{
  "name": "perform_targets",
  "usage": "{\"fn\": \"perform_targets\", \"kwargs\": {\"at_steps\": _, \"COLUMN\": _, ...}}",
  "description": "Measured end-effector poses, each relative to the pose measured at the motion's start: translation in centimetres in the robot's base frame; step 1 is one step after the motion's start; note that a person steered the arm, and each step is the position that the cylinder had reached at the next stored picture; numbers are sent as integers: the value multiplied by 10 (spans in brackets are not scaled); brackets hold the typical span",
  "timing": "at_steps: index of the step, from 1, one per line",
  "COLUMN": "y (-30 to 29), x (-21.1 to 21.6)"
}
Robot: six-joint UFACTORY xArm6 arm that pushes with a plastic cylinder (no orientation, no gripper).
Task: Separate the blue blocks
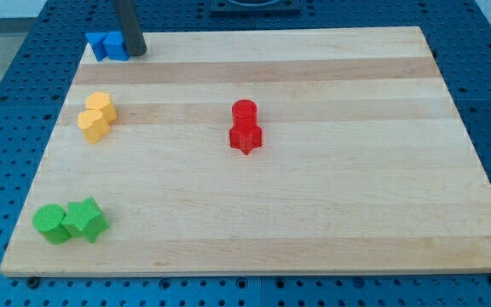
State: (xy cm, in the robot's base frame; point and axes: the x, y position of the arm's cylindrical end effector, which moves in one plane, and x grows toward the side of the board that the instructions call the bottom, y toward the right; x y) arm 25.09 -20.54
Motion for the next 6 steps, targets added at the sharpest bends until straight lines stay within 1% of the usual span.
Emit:
{"fn": "perform_targets", "kwargs": {"at_steps": 1, "y": 4, "x": -1}}
{"fn": "perform_targets", "kwargs": {"at_steps": 3, "y": 15, "x": -59}}
{"fn": "perform_targets", "kwargs": {"at_steps": 4, "y": 4, "x": -60}}
{"fn": "perform_targets", "kwargs": {"at_steps": 6, "y": -44, "x": -59}}
